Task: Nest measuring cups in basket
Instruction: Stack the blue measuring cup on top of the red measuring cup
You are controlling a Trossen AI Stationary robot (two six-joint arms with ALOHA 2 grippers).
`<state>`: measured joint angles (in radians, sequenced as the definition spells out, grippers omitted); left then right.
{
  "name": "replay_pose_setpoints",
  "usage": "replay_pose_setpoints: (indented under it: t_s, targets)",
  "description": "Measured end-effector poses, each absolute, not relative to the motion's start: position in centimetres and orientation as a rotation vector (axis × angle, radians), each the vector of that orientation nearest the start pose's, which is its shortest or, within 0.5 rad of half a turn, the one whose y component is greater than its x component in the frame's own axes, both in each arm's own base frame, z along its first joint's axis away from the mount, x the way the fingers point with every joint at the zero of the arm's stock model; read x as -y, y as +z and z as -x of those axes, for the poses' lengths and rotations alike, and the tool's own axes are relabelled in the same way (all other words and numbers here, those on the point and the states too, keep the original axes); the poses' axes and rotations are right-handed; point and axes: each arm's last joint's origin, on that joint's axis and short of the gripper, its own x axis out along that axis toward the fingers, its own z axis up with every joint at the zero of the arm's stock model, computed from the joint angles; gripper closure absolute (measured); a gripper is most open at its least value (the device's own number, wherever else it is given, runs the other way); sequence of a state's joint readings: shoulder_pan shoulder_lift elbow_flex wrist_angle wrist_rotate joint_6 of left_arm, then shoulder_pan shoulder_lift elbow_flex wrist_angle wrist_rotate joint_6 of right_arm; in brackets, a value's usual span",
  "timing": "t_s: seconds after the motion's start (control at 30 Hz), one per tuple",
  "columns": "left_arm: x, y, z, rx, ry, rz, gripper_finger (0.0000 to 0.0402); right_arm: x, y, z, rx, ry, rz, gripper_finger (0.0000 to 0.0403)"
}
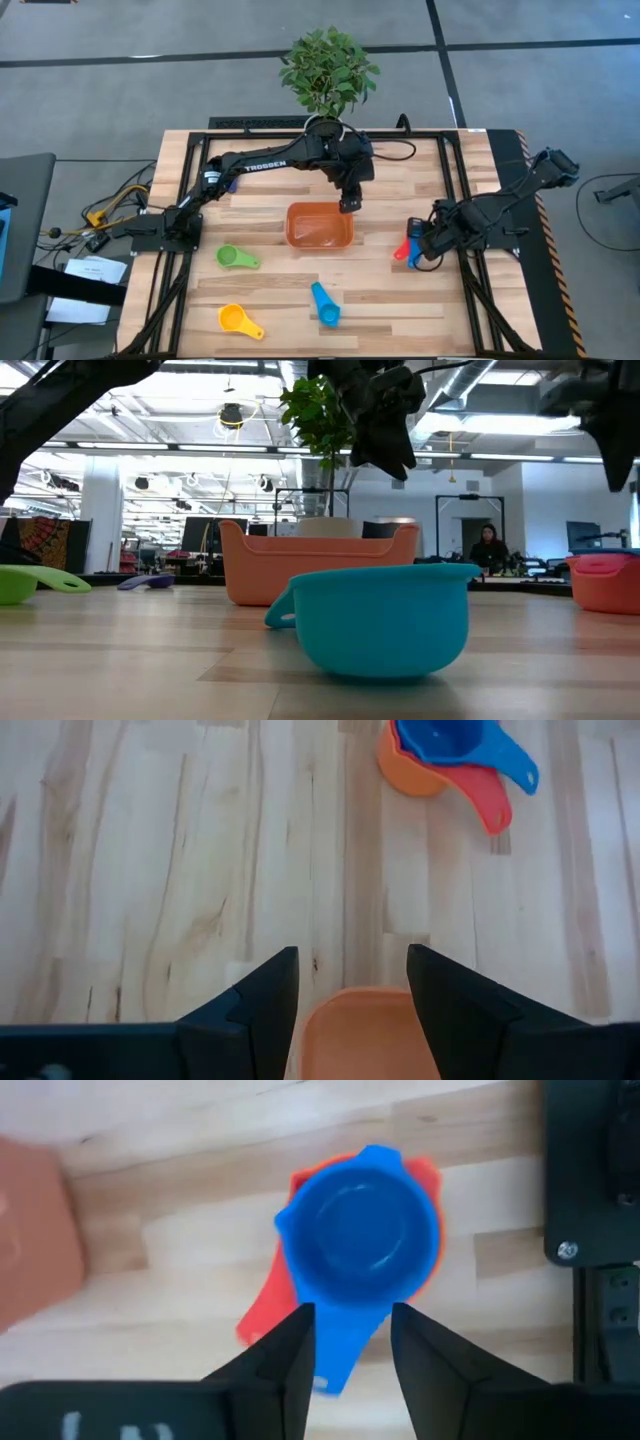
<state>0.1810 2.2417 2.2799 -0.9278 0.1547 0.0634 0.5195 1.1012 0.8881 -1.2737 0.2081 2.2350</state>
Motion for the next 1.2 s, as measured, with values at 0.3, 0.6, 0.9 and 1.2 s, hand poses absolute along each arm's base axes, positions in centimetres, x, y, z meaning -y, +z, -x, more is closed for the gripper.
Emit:
replay_pose_setpoints:
  t_s: [0.3, 0.6, 0.9, 1.2]
  targets:
    - [-8.3, 30.3, -47.8, -0.895, -0.071, 0.077, 0.0226, -11.8, 23.3, -15.0, -1.178, -1.181, -1.239, 0.0291]
    - [-8.3, 30.4, -47.9, -0.890, -0.067, 0.069, 0.0226, -13.4, 19.5, -17.0, -1.221, -1.328, -1.099, 0.0335]
    - [-8.3, 30.3, -47.8, -0.898, -0.073, 0.058, 0.0226, -13.9, 17.0, -19.5, -1.179, -1.318, -1.139, 0.0345]
    - [-8.3, 30.3, -47.8, -0.902, -0.081, 0.038, 0.0226, -13.9, 17.9, -20.7, -0.994, -1.240, -1.155, 0.0345]
